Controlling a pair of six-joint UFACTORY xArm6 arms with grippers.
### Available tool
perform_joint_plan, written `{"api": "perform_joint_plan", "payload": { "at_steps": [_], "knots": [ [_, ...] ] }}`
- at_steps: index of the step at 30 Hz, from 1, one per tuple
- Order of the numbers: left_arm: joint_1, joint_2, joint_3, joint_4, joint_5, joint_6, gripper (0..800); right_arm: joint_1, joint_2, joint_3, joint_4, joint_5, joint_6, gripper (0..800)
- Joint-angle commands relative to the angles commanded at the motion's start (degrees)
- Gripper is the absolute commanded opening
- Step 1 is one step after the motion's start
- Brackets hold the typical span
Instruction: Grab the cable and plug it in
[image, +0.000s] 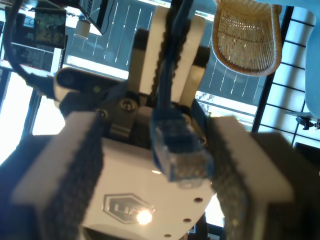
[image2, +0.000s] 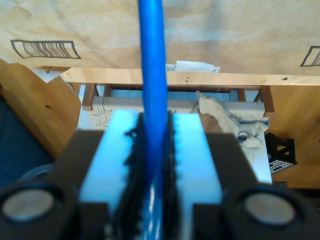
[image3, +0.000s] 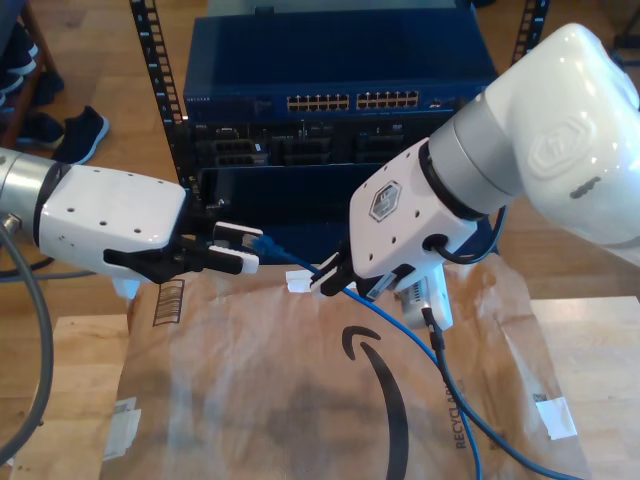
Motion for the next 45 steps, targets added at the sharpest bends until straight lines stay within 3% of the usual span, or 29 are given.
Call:
{"api": "perform_joint_plan", "payload": {
  "at_steps": [13, 15, 19, 21, 22, 24, 27, 30, 33, 36, 38, 41, 45],
  "knots": [
    [0.00, 0.00, 0.09, -1.41, 0.00, -0.09, 195, 0.00, 0.09, 0.00, 0.00, 0.00, 0.00, 1],
    [0.00, 0.00, 0.18, -1.58, 0.00, -0.09, 169, 0.09, 0.09, 0.00, 0.00, 0.00, 0.00, 1],
    [0.09, 0.00, 0.53, -1.58, -0.26, -0.18, 43, 0.00, 0.00, 0.00, 0.00, 0.00, 0.00, 1],
    [0.09, 0.00, 1.14, -1.58, -0.35, -0.26, 24, 0.00, 0.09, 0.00, 0.00, 0.00, 0.00, 16],
    [0.00, 0.00, 1.23, -1.58, -0.35, -0.44, 16, 0.00, 0.09, 0.00, 0.00, 0.00, 0.00, 71],
    [0.00, 0.00, 1.23, -1.49, -0.44, -1.49, 7, 0.00, 0.09, 0.00, 0.09, 0.09, -0.18, 352],
    [0.00, 0.00, 0.97, -1.41, -0.09, -2.99, 2, 0.00, -1.05, -0.18, -0.35, -0.18, -1.76, 565],
    [0.35, 0.09, 0.70, -1.41, 0.18, -4.57, 2, -0.44, -5.45, -0.09, -0.79, -5.80, -5.80, 635],
    [1.32, 4.57, -0.35, -1.76, 4.04, -10.64, 2, -0.44, -9.23, 0.35, -2.90, -11.52, -8.62, 698],
    [3.60, 7.91, -2.55, -3.25, 6.42, -11.69, 2, -0.35, -12.13, 1.32, -5.01, -13.80, -8.97, 742],
    [3.78, 9.85, -3.96, -6.51, 10.81, -11.96, 2, -0.18, -14.24, 2.90, -5.27, -15.82, -8.97, 790],
    [5.01, 13.71, -6.15, -10.73, 15.91, -15.03, 2, 0.35, -17.23, 5.80, -5.80, -21.01, -8.97, 791],
    [4.92, 16.26, -7.65, -11.43, 21.27, -18.29, 2, 3.96, -17.85, 8.53, -5.89, -26.11, -8.97, 791]
  ]
}}
